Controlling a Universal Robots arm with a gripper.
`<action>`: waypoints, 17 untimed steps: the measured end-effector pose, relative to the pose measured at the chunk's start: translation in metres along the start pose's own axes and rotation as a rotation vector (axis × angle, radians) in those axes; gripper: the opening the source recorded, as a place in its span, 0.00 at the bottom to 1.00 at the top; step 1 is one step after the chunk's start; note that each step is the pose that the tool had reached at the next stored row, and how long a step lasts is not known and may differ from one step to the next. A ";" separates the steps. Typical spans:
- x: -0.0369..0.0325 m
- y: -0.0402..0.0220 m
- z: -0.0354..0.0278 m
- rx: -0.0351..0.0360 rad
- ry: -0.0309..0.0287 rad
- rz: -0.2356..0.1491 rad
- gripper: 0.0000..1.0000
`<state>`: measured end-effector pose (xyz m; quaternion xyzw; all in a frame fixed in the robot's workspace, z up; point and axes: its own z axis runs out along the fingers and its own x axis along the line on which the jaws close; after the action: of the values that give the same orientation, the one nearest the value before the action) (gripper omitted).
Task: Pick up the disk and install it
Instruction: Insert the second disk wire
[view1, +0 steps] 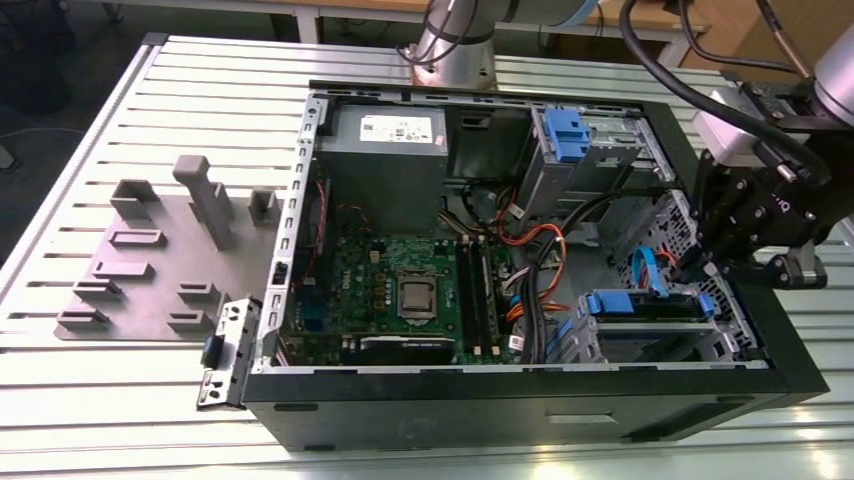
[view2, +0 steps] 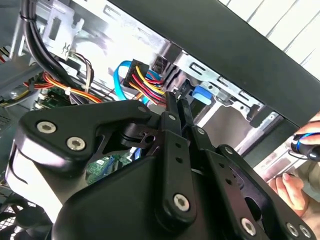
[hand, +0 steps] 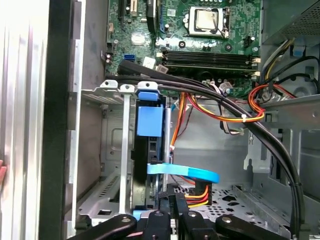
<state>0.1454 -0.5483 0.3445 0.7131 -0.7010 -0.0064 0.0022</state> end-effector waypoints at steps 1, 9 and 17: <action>0.0009 0.0002 0.0000 0.0004 0.0030 0.000 0.16; 0.0063 0.0020 0.0015 0.0007 0.0102 0.000 0.16; 0.0097 0.0026 0.0062 0.0006 0.0149 0.000 0.16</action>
<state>0.1430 -0.5580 0.3382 0.7130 -0.7011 -0.0009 0.0072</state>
